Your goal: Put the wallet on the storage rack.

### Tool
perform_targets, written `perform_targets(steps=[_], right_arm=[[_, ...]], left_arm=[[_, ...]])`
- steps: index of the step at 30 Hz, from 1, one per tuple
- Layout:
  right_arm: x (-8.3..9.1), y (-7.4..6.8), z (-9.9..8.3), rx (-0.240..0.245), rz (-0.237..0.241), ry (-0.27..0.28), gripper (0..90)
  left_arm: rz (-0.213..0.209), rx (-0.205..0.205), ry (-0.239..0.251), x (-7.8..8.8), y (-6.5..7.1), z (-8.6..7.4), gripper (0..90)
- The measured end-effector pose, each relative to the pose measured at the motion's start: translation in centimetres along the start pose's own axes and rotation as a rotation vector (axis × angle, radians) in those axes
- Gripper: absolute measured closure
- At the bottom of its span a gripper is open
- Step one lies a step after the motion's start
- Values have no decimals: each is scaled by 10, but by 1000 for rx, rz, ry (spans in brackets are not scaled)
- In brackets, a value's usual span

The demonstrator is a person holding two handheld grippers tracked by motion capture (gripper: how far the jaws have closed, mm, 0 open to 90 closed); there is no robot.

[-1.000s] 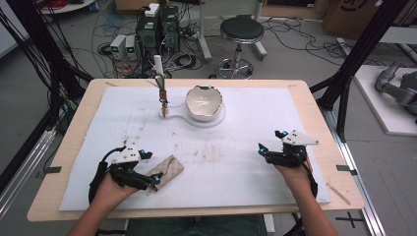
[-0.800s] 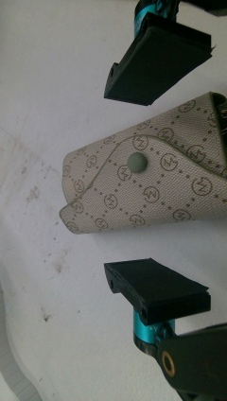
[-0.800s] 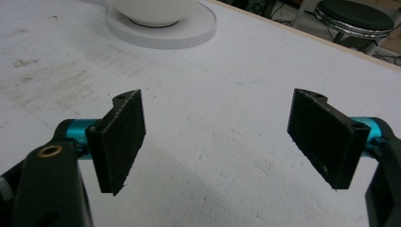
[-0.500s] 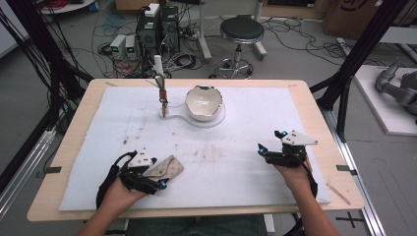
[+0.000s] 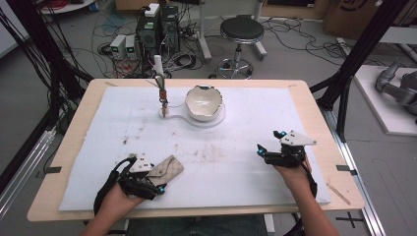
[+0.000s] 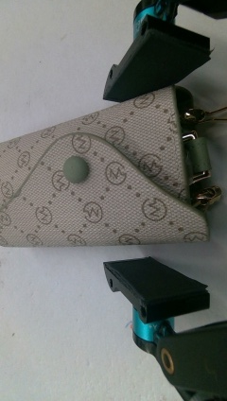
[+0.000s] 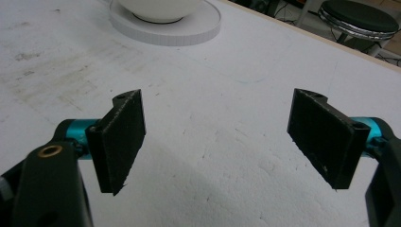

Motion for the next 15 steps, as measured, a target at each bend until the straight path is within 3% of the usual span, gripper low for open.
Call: perform_targets(steps=[3,7,15], right_arm=[[-1,-1,0,0,0,-2,204],[0,-1,1,8,1,4,204],[0,-2,0,6,2,0,204]], left_arm=[[-11,-10,-3,2,3,2,258],[-20,1,1,3,1,2,313],[-24,-1,10,5,-2,6,347]])
Point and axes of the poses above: each handheld gripper's, and its own axes: x roughly backward along the jaws, z roughly out of its top, y roughly to its right, the point moved 4 cm from there along -x, roughly forward along the jaws, and after that the axes turned 2 degrees about -x, right-handed, at the moved point
